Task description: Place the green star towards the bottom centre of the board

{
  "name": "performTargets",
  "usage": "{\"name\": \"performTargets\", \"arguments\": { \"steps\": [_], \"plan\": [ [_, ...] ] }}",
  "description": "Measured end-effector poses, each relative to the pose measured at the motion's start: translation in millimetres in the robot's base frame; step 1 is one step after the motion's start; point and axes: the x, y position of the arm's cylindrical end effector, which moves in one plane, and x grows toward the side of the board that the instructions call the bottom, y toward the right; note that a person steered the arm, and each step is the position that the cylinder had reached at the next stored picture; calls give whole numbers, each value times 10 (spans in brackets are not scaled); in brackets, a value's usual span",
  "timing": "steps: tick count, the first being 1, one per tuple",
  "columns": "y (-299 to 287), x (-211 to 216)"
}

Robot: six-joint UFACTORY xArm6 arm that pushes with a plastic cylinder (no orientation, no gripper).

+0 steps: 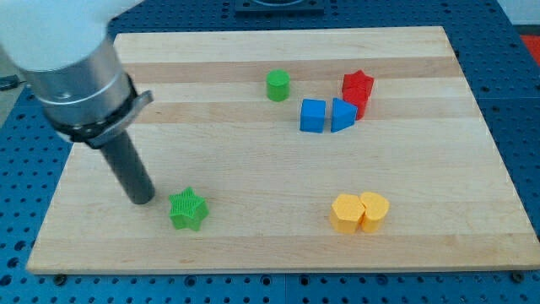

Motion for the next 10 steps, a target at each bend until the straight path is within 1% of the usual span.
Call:
{"name": "performTargets", "arguments": {
  "steps": [1, 2, 4, 6, 7, 8, 10],
  "plan": [
    [164, 332],
    [509, 317],
    [463, 294],
    [502, 9],
    [666, 69],
    [764, 285],
    [959, 360]
  ]
}}
